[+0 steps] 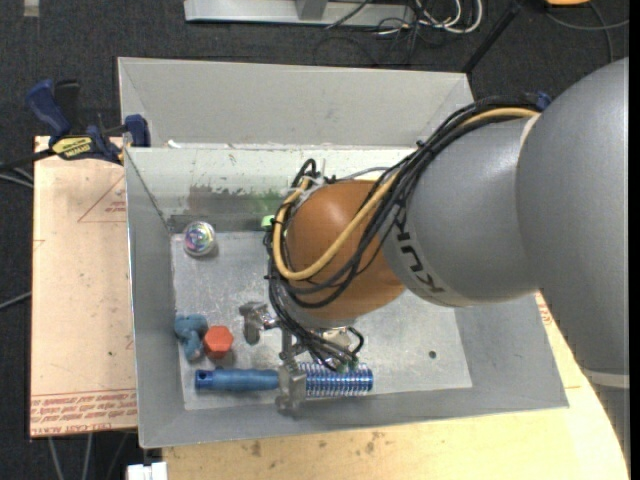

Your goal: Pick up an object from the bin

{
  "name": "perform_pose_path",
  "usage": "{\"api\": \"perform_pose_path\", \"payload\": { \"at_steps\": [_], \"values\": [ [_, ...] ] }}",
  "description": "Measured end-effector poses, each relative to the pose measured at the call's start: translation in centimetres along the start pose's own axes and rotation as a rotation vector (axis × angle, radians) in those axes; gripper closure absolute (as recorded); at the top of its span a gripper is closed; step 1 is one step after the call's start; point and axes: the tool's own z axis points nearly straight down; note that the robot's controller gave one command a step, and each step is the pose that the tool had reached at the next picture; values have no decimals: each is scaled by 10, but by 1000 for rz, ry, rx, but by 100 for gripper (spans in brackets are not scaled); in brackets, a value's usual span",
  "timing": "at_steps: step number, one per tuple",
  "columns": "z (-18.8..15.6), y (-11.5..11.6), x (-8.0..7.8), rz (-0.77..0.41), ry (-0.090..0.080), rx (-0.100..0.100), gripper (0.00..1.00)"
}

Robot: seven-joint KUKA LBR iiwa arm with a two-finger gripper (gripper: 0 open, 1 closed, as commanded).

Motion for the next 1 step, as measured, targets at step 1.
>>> {"api": "perform_pose_path", "payload": {
  "at_steps": [1],
  "values": [
    [52,-11,-1,-73,-13,1,0]
  ]
}}
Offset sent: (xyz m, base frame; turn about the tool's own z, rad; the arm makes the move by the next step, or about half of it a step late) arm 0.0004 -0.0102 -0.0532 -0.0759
